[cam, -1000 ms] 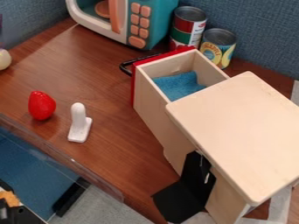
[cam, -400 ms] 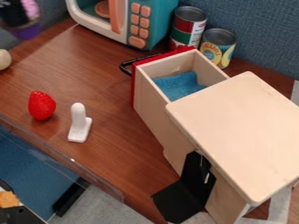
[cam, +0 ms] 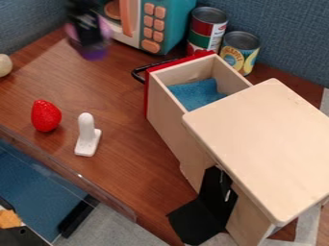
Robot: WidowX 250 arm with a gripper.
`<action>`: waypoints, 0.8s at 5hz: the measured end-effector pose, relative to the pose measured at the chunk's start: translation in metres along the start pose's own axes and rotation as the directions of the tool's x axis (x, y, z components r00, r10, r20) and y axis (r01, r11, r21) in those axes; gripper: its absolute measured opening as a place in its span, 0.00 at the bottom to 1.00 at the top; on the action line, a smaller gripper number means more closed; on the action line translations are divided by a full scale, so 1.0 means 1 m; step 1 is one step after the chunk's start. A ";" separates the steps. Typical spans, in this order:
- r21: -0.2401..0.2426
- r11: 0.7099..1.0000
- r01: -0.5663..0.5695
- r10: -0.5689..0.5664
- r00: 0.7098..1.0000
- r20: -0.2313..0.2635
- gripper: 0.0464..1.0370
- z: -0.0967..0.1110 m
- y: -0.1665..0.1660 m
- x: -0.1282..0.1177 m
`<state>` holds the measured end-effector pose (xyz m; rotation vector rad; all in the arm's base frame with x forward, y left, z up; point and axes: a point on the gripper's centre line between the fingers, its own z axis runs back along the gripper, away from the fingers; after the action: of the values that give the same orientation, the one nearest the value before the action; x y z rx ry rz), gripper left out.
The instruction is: Put something in the box.
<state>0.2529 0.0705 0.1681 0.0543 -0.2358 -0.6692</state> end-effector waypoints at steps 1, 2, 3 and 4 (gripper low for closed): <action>-0.024 0.999 0.024 -0.025 0.999 -0.037 0.80 -0.021 -0.012 0.041; -0.017 0.999 0.036 -0.036 0.999 -0.040 0.80 -0.032 -0.013 0.080; -0.023 0.998 0.052 -0.053 0.998 -0.040 0.80 -0.044 -0.019 0.114; -0.030 0.998 0.055 -0.056 0.998 -0.027 0.80 -0.048 -0.024 0.136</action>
<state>0.3530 -0.0341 0.1458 0.0422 -0.1983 -0.7266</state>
